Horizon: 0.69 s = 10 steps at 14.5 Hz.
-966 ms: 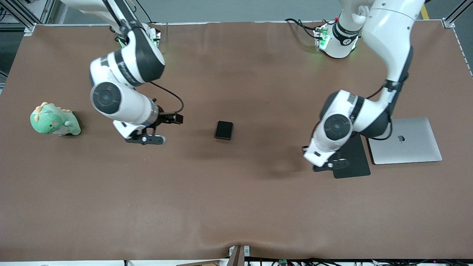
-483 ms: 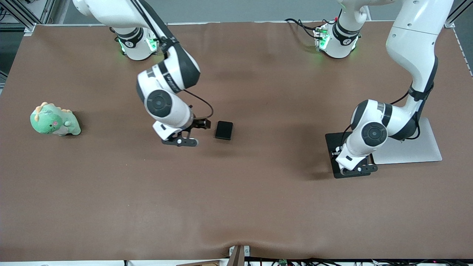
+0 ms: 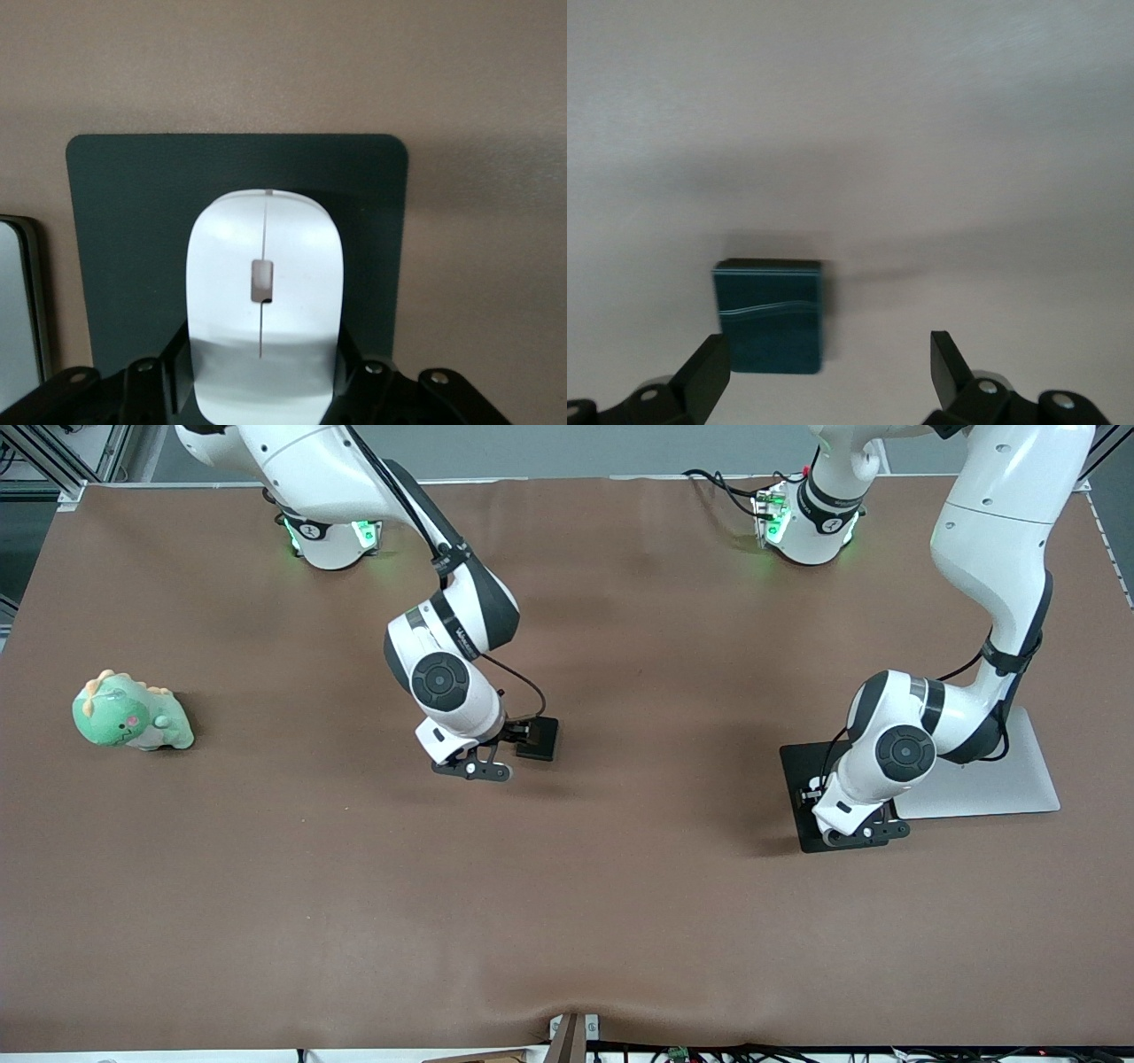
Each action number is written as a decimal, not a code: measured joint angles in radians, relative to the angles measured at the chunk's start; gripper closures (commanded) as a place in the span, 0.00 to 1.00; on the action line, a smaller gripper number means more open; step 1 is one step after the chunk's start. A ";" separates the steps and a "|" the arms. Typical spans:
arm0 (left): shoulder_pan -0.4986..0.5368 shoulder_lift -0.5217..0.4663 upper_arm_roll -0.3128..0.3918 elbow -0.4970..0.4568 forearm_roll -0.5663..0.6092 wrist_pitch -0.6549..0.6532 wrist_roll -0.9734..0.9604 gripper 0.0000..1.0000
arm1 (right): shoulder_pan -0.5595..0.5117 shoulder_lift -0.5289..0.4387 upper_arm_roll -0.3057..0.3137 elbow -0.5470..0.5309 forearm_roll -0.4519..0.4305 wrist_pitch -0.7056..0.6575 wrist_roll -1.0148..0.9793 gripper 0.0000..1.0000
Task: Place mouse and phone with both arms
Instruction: 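Lower the right gripper over the black phone while the left gripper holds the mouse, then grasp the phone with the right gripper while the left gripper releases and withdraws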
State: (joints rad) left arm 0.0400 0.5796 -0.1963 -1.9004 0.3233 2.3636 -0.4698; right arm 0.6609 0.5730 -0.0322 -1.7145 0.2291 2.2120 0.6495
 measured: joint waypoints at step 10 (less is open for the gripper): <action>0.038 0.000 -0.002 -0.018 0.002 0.008 0.025 0.00 | 0.072 0.093 0.000 -0.019 0.023 0.179 0.109 0.00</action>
State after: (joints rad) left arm 0.0778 0.5795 -0.1986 -1.9184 0.3248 2.3713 -0.4446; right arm 0.7332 0.6660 -0.0322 -1.7330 0.2519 2.3905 0.7584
